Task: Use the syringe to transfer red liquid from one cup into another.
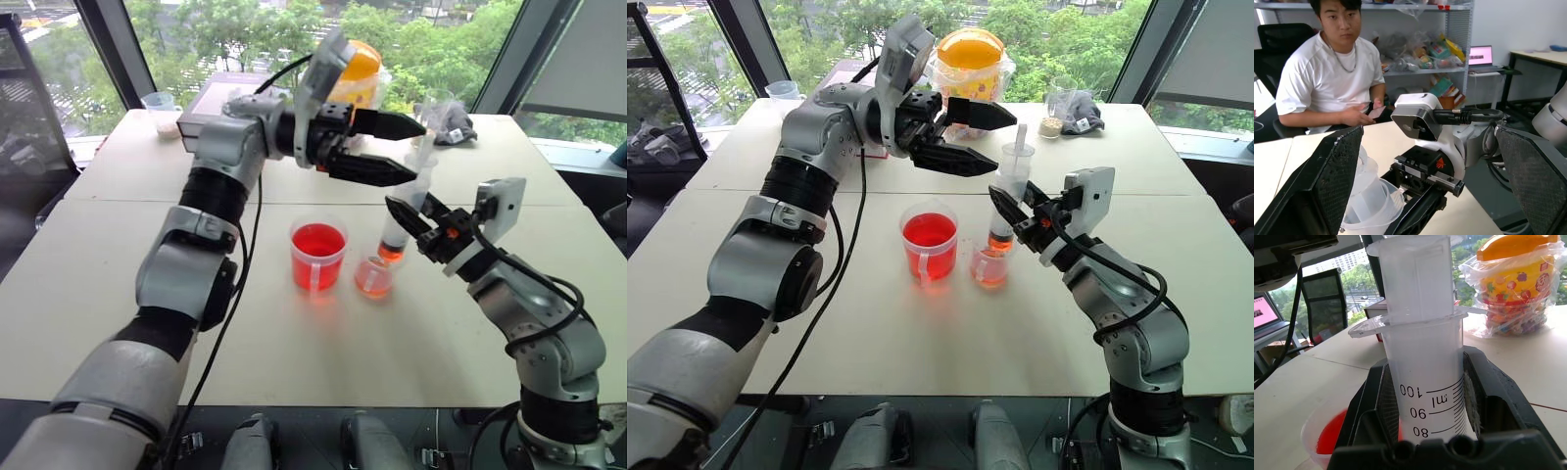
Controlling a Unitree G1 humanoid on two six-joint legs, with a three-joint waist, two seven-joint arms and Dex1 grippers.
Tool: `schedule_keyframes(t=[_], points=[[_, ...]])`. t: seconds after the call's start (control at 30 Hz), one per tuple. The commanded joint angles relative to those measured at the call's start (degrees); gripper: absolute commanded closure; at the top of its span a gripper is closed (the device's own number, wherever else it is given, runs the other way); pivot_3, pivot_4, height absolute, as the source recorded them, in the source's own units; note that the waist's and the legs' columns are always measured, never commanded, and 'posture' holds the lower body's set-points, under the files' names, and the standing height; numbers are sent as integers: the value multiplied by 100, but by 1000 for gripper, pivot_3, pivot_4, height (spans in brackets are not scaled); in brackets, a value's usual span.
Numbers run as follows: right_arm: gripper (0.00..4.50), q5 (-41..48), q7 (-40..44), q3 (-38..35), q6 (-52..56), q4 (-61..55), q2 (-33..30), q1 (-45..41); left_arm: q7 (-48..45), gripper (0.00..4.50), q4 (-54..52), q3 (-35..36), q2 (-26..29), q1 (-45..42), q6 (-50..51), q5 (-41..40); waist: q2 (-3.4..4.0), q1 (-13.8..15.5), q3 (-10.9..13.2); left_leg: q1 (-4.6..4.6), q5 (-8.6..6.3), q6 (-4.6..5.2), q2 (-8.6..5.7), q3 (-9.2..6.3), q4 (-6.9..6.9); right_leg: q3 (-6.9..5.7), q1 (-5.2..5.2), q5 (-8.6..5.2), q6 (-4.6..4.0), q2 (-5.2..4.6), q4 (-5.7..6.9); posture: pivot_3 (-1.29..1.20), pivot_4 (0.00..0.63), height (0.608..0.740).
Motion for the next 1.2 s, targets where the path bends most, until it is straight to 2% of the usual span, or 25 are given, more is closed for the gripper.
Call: schedule_keyframes(t=[0.03,0.5,0.6,0.8,0.87,1.2], points=[[3098,0,13,-49,-147,-101,-33,-140,54,62,109,30,-35,-176,-82,119,0,-1,0,0,0,0,0,0,0,0,0,0,0,0,0,0,150,740],[3098,-54,66,-10,-130,-94,-44,-168,128,62,249,5,-254,-245,27,431,0,3,0,0,0,0,0,0,0,0,0,0,0,0,0,0,150,740],[3098,-70,72,6,-135,-97,-40,-142,128,843,279,23,-315,-286,85,430,0,4,0,0,0,0,0,0,0,0,0,0,0,0,0,0,150,740],[3098,-136,91,60,-143,-101,-30,-102,151,3711,387,16,-404,-316,50,514,0,-11,0,0,0,0,0,-3,0,0,-1,0,0,2,2,0,150,740],[3098,-147,96,69,-141,-101,-29,-103,146,4433,418,-3,-416,-312,18,554,0,-2,0,0,0,0,0,-4,0,0,-1,0,0,2,2,0,150,740],[3098,-64,55,-14,6,-250,-163,-234,-37,4433,130,-350,-333,56,-218,596,0,6,0,-1,0,0,0,-2,0,0,0,0,0,0,1,0,150,740]])
